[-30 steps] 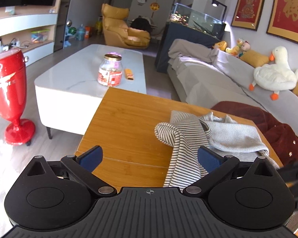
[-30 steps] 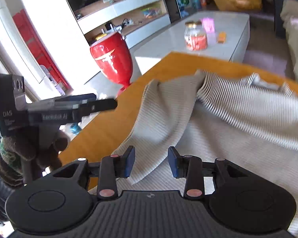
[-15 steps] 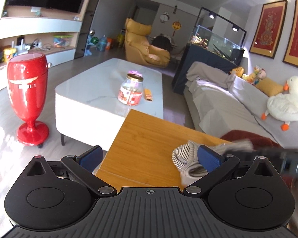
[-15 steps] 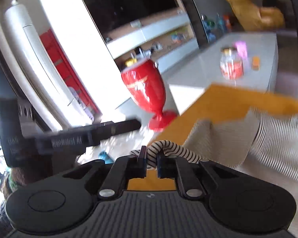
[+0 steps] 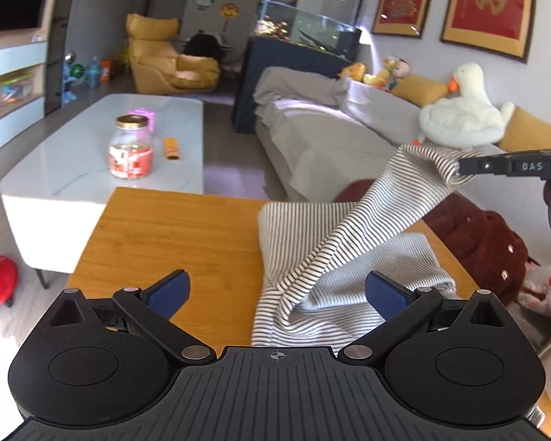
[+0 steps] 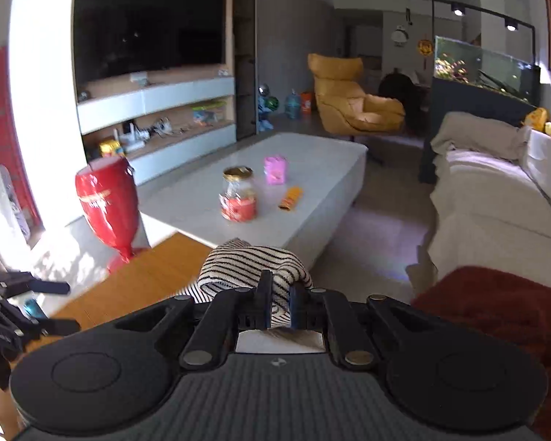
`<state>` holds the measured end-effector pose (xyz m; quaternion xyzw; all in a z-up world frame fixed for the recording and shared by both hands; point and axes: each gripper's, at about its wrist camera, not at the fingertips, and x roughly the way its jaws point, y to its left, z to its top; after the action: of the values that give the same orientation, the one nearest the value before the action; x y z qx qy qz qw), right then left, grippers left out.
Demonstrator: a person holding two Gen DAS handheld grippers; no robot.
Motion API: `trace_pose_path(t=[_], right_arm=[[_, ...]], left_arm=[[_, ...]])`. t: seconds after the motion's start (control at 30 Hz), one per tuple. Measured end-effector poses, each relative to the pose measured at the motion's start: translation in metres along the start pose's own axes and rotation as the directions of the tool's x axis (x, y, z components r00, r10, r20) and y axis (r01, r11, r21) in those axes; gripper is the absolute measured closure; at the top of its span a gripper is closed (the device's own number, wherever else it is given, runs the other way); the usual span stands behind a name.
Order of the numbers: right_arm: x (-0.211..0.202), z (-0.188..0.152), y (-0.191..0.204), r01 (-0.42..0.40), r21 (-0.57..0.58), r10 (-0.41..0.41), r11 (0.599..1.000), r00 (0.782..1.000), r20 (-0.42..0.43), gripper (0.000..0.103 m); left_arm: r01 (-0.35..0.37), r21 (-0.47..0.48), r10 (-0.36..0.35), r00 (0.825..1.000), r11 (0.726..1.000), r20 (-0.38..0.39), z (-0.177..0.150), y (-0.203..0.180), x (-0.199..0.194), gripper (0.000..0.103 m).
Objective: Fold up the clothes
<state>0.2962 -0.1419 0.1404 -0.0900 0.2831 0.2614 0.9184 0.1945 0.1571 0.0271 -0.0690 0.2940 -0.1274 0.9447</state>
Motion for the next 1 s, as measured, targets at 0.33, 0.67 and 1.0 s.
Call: trace_pose_path(t=[0.33, 0.67, 1.0], right_arm=[[0.004, -0.064, -0.065, 0.051, 0.288, -0.017, 0.956, 0.992, -0.121, 0.059], [0.074, -0.053, -0.069, 0.054, 0.356, -0.031, 0.933, 0.997, -0.071, 0.053], [0.075, -0.068, -0.024, -0.033, 0.141, 0.056, 0.989, 0.985, -0.161, 0.098]], left_arm=[[0.093, 0.238, -0.070, 0.992, 0.967, -0.104, -0.013, -0.053, 0.049, 0.000], [0.046, 0.196, -0.020, 0.991, 0.980, -0.134, -0.011, -0.042, 0.072, 0.000], [0.055, 0.147, -0.038, 0.992, 0.988, -0.118, -0.019, -0.027, 0.052, 0.000]])
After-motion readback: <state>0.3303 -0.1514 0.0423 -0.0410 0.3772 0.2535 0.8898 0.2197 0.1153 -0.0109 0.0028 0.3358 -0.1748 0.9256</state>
